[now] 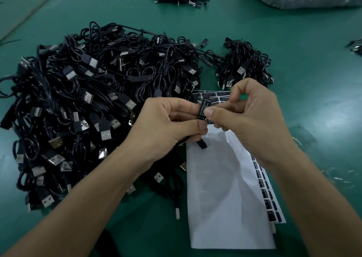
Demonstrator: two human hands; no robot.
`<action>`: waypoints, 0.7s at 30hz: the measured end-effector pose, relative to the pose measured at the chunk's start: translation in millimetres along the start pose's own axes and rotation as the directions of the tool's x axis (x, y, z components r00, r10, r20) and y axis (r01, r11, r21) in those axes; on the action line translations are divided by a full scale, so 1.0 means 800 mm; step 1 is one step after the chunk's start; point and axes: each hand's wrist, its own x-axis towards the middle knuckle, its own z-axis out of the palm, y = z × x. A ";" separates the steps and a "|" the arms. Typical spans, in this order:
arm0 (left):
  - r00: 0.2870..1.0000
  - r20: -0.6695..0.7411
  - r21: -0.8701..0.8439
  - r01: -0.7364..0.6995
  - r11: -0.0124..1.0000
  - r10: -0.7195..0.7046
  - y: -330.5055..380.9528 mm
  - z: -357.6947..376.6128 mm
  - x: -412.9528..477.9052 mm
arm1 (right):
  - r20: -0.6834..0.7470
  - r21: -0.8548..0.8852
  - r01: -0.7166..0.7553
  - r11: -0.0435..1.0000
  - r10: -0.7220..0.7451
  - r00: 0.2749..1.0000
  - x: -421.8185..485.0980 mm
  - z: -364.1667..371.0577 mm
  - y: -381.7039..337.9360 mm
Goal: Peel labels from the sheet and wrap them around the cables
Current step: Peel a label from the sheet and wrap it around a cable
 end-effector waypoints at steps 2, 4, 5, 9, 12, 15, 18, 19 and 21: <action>1.000 0.000 0.000 0.003 1.000 -0.003 0.000 0.000 0.000 | -0.004 -0.003 -0.002 1.000 0.002 1.000 0.000 0.000 0.000; 1.000 0.002 0.005 0.001 1.000 -0.001 0.000 0.000 0.000 | -0.004 -0.002 0.000 1.000 0.000 1.000 0.000 0.000 0.000; 1.000 0.003 0.008 -0.002 1.000 0.001 0.000 0.000 0.000 | -0.002 -0.001 0.000 1.000 0.000 1.000 0.000 0.000 0.000; 1.000 0.009 0.010 -0.008 1.000 0.007 0.000 0.000 0.000 | -0.001 -0.001 -0.010 1.000 0.010 1.000 0.001 -0.001 0.000; 1.000 0.013 0.006 -0.007 1.000 0.007 0.000 0.000 0.000 | 0.000 -0.009 -0.010 1.000 0.010 1.000 0.001 -0.001 0.000; 1.000 0.012 0.007 -0.004 1.000 0.004 0.000 0.001 0.000 | 0.001 -0.015 -0.010 1.000 0.010 1.000 0.000 -0.001 0.000; 1.000 0.010 0.006 0.000 1.000 0.000 0.000 0.001 0.000 | 0.011 -0.014 -0.010 1.000 0.010 1.000 0.001 -0.002 0.000; 1.000 0.009 0.004 0.003 1.000 -0.003 0.000 0.001 0.000 | 0.016 -0.016 -0.011 1.000 0.011 1.000 0.001 -0.003 0.001; 1.000 0.008 0.001 0.006 1.000 -0.006 0.000 0.001 0.000 | 0.023 -0.022 -0.011 1.000 0.012 1.000 0.001 -0.003 0.002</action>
